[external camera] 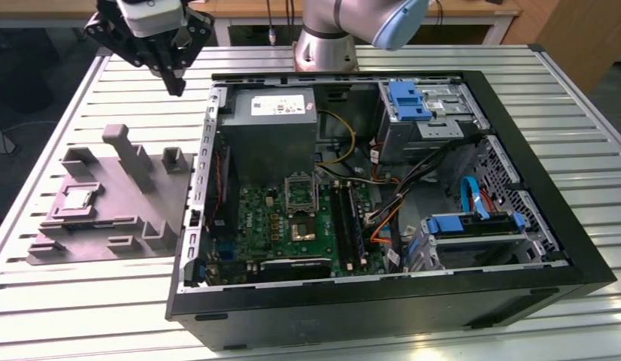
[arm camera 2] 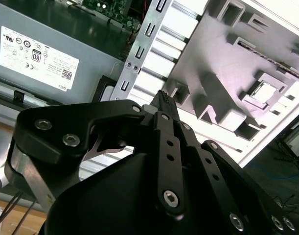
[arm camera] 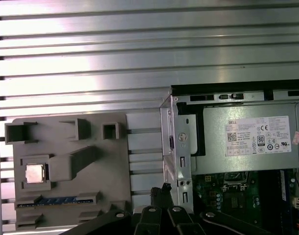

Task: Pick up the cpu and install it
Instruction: 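Reach for the cpu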

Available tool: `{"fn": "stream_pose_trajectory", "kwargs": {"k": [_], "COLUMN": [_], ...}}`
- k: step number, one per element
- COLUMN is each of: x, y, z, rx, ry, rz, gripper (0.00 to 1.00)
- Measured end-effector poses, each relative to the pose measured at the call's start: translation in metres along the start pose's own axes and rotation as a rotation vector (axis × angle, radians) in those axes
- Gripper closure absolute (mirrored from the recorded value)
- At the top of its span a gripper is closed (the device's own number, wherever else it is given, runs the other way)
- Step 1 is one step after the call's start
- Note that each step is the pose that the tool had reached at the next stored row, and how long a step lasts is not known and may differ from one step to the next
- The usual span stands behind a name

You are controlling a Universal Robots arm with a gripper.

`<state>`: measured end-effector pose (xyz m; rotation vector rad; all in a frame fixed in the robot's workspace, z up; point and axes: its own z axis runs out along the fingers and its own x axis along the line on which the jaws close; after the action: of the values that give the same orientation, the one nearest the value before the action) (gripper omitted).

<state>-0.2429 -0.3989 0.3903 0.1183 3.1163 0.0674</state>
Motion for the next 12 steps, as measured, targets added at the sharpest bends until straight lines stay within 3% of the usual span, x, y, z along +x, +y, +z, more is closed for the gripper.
{"fn": "stream_pose_trajectory", "kwargs": {"k": [12], "x": [0.0050], "y": [-0.0004], "z": [0.0000], "rx": [0.0000], "ry": [0.0000], "rz": [0.000], "gripper": [0.89]}}
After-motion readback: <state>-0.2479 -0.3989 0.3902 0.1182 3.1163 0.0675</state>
